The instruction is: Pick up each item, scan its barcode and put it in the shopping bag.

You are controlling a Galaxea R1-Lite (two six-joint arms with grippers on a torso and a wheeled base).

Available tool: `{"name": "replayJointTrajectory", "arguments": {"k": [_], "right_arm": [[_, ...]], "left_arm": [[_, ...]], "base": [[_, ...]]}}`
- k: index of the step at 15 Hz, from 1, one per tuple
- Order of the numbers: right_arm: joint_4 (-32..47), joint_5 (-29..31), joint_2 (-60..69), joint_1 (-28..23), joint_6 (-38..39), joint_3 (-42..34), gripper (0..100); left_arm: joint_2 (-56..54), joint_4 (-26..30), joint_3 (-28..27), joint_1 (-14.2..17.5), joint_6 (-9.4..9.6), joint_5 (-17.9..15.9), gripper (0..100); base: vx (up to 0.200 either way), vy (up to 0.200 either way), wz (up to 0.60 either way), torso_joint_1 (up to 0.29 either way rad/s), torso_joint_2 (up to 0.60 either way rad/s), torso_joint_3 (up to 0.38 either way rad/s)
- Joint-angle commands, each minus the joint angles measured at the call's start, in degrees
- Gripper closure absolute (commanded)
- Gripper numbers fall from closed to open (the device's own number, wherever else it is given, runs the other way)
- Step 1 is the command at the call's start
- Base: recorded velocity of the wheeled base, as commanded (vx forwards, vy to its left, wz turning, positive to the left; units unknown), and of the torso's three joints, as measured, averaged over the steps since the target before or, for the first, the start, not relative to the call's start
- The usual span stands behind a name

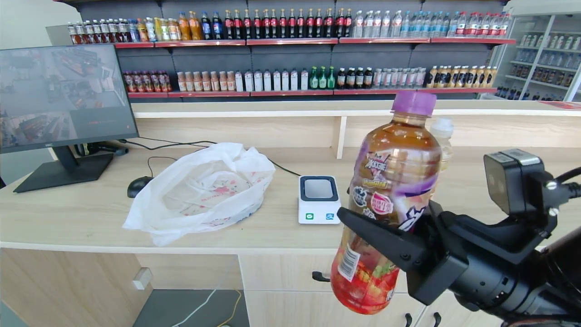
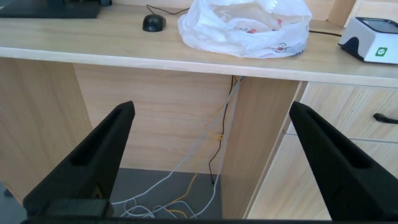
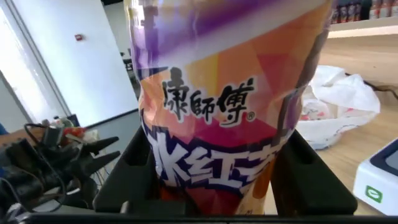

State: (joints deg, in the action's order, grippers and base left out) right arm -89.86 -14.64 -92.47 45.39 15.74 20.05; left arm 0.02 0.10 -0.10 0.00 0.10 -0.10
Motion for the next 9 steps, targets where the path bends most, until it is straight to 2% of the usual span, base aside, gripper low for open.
{"name": "replayJointTrajectory", "arguments": {"k": [1, 4, 6, 9], "right_arm": [[-0.14, 3.39, -0.87, -0.56, -3.17, -1.95, 100], [-0.14, 14.9, -0.61, -0.39, -10.73, -1.51, 100], [-0.14, 23.25, 0.44, -2.85, -15.65, -1.86, 100], [-0.14, 24.84, 2.47, -4.52, -16.97, -1.95, 100]], "left_arm": [[-0.02, -0.01, 0.01, 0.0, -0.01, 0.01, 0], [-0.02, -0.01, 0.01, 0.0, -0.01, 0.01, 0], [-0.02, -0.01, 0.01, 0.0, -0.01, 0.01, 0], [-0.02, -0.01, 0.01, 0.0, -0.01, 0.01, 0]], "base": [[0.0, 0.0, 0.0, 0.0, 0.0, 0.0], [0.0, 0.0, 0.0, 0.0, 0.0, 0.0], [0.0, 0.0, 0.0, 0.0, 0.0, 0.0], [0.0, 0.0, 0.0, 0.0, 0.0, 0.0]]}}
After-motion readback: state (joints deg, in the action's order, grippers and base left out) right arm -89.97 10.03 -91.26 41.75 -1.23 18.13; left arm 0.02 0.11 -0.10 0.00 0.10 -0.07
